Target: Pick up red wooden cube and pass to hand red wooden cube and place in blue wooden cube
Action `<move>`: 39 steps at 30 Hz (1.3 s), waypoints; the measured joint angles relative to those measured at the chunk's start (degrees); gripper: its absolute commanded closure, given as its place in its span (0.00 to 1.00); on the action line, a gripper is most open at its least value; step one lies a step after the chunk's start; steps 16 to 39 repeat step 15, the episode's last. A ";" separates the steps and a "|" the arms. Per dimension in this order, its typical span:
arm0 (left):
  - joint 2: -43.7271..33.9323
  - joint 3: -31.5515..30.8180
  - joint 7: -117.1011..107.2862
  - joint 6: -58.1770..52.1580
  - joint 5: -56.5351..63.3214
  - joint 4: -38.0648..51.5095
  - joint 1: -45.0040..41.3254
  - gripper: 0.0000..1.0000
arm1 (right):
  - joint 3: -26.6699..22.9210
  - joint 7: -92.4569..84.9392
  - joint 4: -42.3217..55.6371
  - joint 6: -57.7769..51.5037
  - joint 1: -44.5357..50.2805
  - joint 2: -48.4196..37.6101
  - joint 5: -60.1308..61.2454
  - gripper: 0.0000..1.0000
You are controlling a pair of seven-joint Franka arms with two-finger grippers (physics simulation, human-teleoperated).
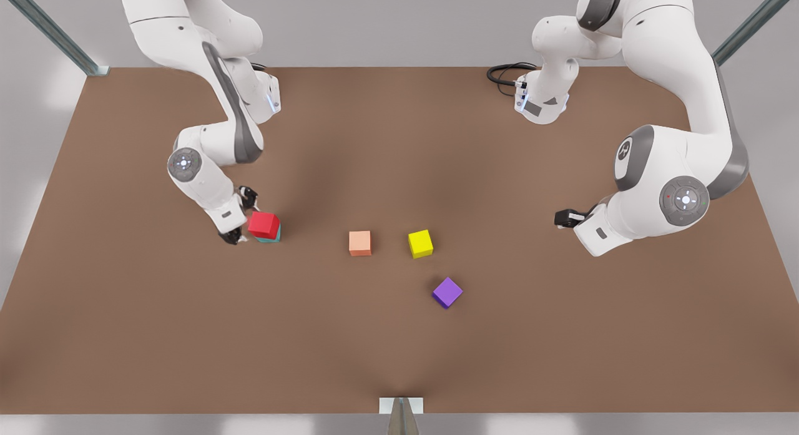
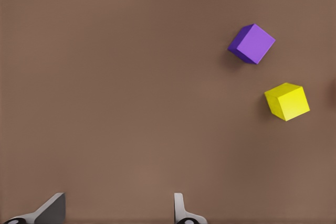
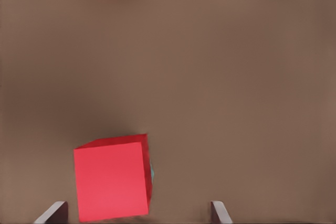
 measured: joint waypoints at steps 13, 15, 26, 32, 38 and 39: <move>1.68 0.11 0.11 -0.23 0.80 5.42 0.88 0.00 | -6.58 30.88 35.96 -37.85 -8.15 0.33 -0.90 0.00; 1.74 0.09 0.13 -0.25 1.22 5.51 0.88 0.00 | -7.00 35.36 35.89 -40.95 -10.99 0.03 -1.34 0.00; 1.74 0.09 0.13 -0.25 1.22 5.51 0.88 0.00 | -7.00 35.36 35.89 -40.95 -10.99 0.03 -1.34 0.00; 1.74 0.09 0.13 -0.25 1.22 5.51 0.88 0.00 | -7.00 35.36 35.89 -40.95 -10.99 0.03 -1.34 0.00; 1.74 0.09 0.13 -0.25 1.22 5.51 0.88 0.00 | -7.00 35.36 35.89 -40.95 -10.99 0.03 -1.34 0.00; 1.74 0.09 0.13 -0.25 1.22 5.51 0.88 0.00 | -7.00 35.36 35.89 -40.95 -10.99 0.03 -1.34 0.00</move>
